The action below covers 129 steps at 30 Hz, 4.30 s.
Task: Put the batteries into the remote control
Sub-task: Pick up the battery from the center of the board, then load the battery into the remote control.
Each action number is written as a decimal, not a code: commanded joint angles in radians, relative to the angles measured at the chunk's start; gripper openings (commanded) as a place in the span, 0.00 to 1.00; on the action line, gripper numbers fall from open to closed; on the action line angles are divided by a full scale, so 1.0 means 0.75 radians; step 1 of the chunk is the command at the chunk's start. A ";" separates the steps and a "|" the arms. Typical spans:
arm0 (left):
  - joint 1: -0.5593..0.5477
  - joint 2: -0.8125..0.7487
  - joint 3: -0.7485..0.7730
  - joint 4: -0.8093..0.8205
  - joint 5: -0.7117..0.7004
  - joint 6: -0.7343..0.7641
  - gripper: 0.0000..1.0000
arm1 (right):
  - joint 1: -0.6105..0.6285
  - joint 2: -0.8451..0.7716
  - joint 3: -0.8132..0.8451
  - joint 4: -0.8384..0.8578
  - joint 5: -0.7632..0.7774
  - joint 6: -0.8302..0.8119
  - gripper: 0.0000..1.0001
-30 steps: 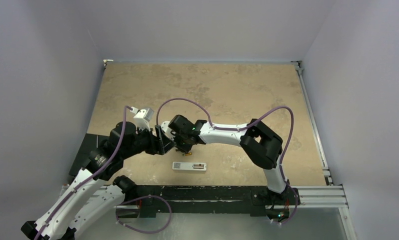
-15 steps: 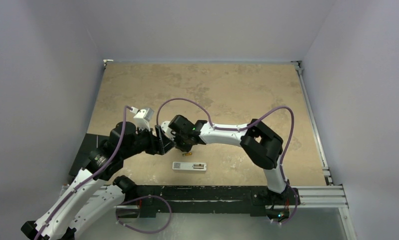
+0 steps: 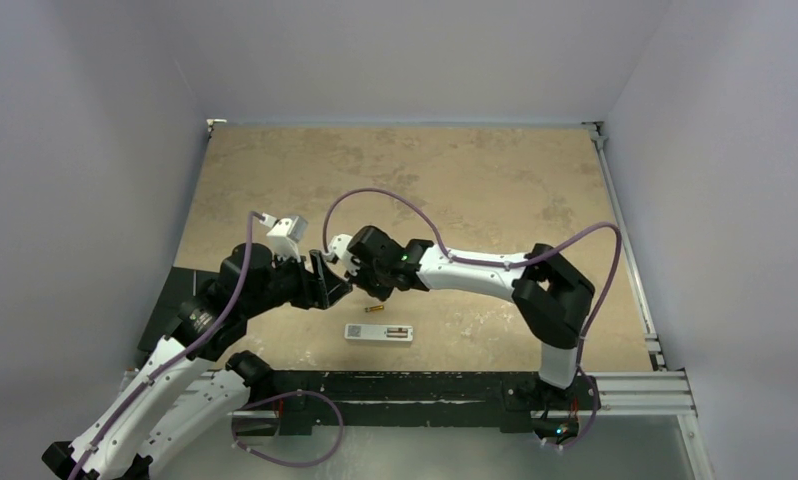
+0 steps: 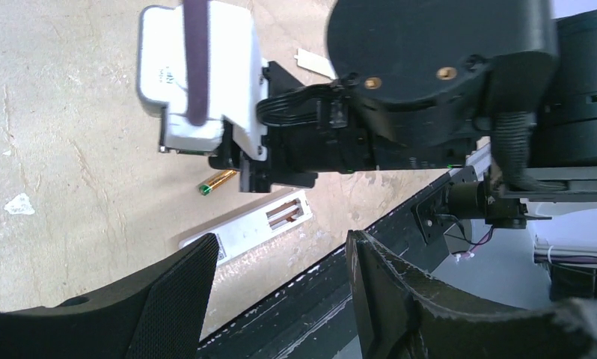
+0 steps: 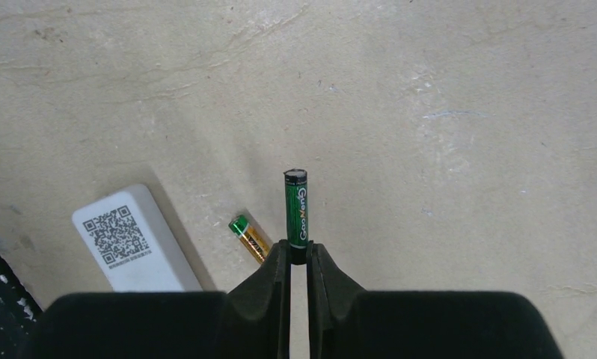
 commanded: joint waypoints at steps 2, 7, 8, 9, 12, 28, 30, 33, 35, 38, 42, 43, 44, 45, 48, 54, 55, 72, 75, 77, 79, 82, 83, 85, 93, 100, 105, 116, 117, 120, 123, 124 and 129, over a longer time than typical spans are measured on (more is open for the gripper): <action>-0.002 0.004 -0.003 0.025 -0.025 0.002 0.63 | 0.003 -0.122 -0.062 0.013 0.058 0.030 0.00; -0.002 -0.004 -0.014 0.022 -0.039 -0.019 0.63 | 0.003 -0.243 -0.156 -0.002 0.115 0.055 0.00; -0.002 -0.004 -0.020 0.022 -0.040 -0.024 0.63 | 0.003 -0.272 -0.179 -0.002 0.118 0.065 0.00; -0.002 -0.003 -0.026 0.025 -0.040 -0.033 0.63 | 0.003 -0.300 -0.199 -0.003 0.119 0.075 0.00; -0.002 0.004 -0.045 0.031 -0.042 -0.049 0.63 | 0.003 -0.386 -0.263 -0.012 0.120 0.100 0.00; -0.002 0.005 -0.126 -0.013 -0.140 -0.200 0.63 | 0.082 -0.669 -0.433 -0.085 0.185 0.163 0.00; -0.002 0.004 -0.128 -0.045 -0.185 -0.233 0.63 | 0.092 -0.701 -0.447 -0.093 0.194 0.155 0.00; -0.002 0.004 -0.146 -0.069 -0.217 -0.273 0.63 | 0.101 -0.725 -0.461 -0.108 0.199 0.136 0.00; -0.002 0.003 -0.162 -0.082 -0.228 -0.303 0.63 | 0.110 -0.722 -0.460 -0.131 0.196 0.132 0.00; -0.002 -0.003 -0.198 -0.083 -0.259 -0.348 0.63 | 0.128 -0.695 -0.447 -0.171 0.217 0.079 0.00; -0.002 0.002 -0.238 -0.064 -0.274 -0.384 0.63 | 0.154 -0.659 -0.431 -0.205 0.239 0.037 0.00; -0.002 0.008 -0.240 -0.057 -0.273 -0.387 0.63 | 0.160 -0.647 -0.423 -0.215 0.241 0.028 0.00; -0.002 0.015 -0.242 -0.053 -0.275 -0.388 0.63 | 0.169 -0.636 -0.416 -0.222 0.240 0.018 0.00; -0.002 0.023 -0.243 -0.053 -0.281 -0.390 0.62 | 0.173 -0.625 -0.409 -0.230 0.240 0.008 0.00; -0.002 0.049 -0.248 -0.045 -0.296 -0.405 0.62 | 0.189 -0.591 -0.379 -0.262 0.233 -0.014 0.00; -0.002 0.141 -0.252 -0.003 -0.266 -0.398 0.62 | 0.205 -0.566 -0.354 -0.319 0.217 -0.032 0.00; -0.002 0.160 -0.253 0.007 -0.251 -0.397 0.62 | 0.207 -0.570 -0.353 -0.325 0.207 -0.032 0.00; -0.002 0.369 -0.320 0.132 -0.100 -0.389 0.60 | 0.210 -0.482 -0.201 -0.431 0.116 -0.052 0.00; -0.002 0.407 -0.313 0.137 -0.094 -0.378 0.60 | 0.210 -0.452 -0.194 -0.440 0.102 -0.057 0.00; -0.002 0.422 -0.311 0.134 -0.091 -0.372 0.60 | 0.210 -0.442 -0.194 -0.440 0.090 -0.059 0.00; -0.002 0.429 -0.312 0.126 -0.092 -0.365 0.60 | 0.210 -0.434 -0.198 -0.433 0.079 -0.059 0.00; -0.002 0.433 -0.325 0.122 -0.094 -0.357 0.60 | 0.210 -0.413 -0.200 -0.428 0.081 -0.058 0.00; -0.002 0.433 -0.329 0.126 -0.090 -0.357 0.60 | 0.210 -0.403 -0.195 -0.430 0.082 -0.056 0.00; -0.001 0.434 -0.337 0.134 -0.084 -0.363 0.59 | 0.210 -0.381 -0.181 -0.435 0.082 -0.050 0.00; -0.002 0.428 -0.338 0.137 -0.081 -0.363 0.59 | 0.208 -0.317 -0.169 -0.442 0.097 -0.053 0.00; -0.002 0.440 -0.339 0.143 -0.078 -0.358 0.59 | 0.208 -0.283 -0.155 -0.437 0.078 -0.058 0.00; -0.002 0.442 -0.337 0.146 -0.077 -0.354 0.59 | 0.208 -0.259 -0.149 -0.432 0.067 -0.057 0.00; -0.002 0.454 -0.339 0.149 -0.075 -0.351 0.60 | 0.208 -0.229 -0.148 -0.430 0.048 -0.058 0.00; -0.002 0.455 -0.339 0.149 -0.075 -0.351 0.60 | 0.208 -0.228 -0.147 -0.430 0.045 -0.060 0.00; -0.002 0.455 -0.339 0.150 -0.074 -0.351 0.60 | 0.208 -0.221 -0.148 -0.430 0.035 -0.063 0.00; -0.002 0.455 -0.339 0.151 -0.074 -0.352 0.60 | 0.208 -0.218 -0.150 -0.428 0.033 -0.065 0.01; -0.002 0.455 -0.339 0.150 -0.075 -0.352 0.60 | 0.208 -0.214 -0.149 -0.427 0.031 -0.064 0.01; -0.002 0.454 -0.339 0.149 -0.077 -0.352 0.60 | 0.208 -0.207 -0.140 -0.424 0.041 -0.061 0.02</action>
